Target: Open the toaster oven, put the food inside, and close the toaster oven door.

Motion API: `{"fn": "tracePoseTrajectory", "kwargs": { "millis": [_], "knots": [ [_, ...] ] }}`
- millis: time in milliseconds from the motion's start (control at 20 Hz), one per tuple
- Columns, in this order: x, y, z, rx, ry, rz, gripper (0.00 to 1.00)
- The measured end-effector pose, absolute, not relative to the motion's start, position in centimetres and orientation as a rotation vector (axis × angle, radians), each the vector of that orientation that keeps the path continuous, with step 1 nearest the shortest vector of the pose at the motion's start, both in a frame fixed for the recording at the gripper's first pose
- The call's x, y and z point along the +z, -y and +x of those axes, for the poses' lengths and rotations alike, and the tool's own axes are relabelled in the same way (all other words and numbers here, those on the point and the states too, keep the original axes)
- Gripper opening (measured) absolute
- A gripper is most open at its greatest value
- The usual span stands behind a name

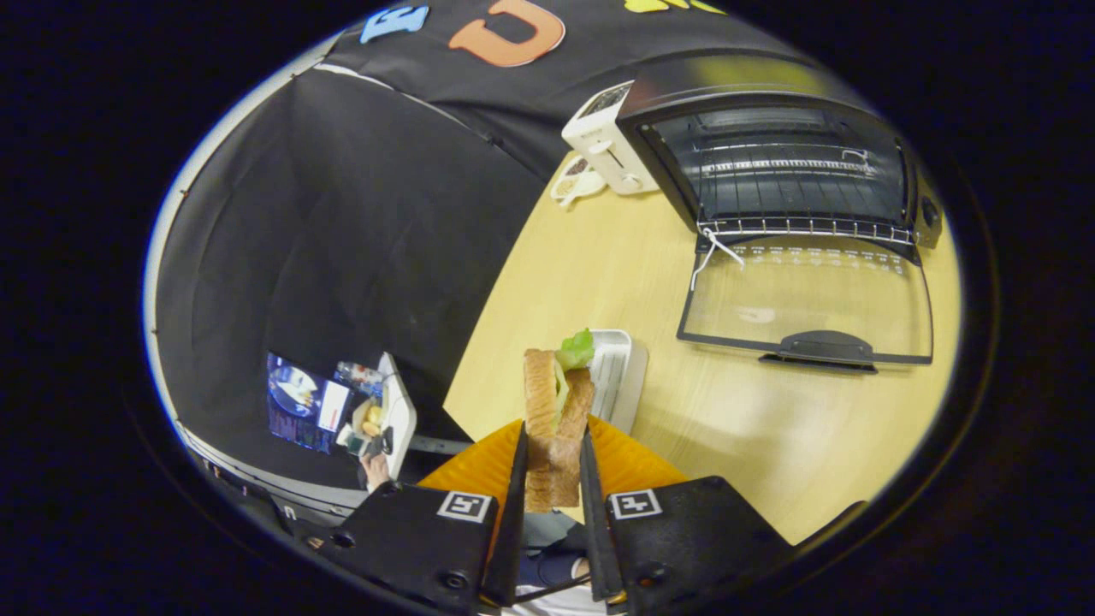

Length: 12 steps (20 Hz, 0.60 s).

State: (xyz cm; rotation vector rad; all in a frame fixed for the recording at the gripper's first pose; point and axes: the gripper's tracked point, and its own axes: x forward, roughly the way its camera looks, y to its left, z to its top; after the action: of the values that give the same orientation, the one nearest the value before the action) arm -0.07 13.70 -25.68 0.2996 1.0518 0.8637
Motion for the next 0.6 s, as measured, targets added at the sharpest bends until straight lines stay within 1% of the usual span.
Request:
{"fn": "tracePoseTrajectory", "kwargs": {
  "millis": [100, 200, 450, 600],
  "knots": [
    [-24.6, -13.2, 1.0, 0.882, -0.94, 0.351, 0.37],
    [-24.1, -12.2, 2.6, 0.852, -0.829, 0.404, 0.37],
    [-23.7, -10.2, 5.1, 0.782, -0.691, 0.633, 0.37],
    [-24.0, -8.5, 7.0, 0.713, -0.589, 0.768, 0.37]
  ]
}}
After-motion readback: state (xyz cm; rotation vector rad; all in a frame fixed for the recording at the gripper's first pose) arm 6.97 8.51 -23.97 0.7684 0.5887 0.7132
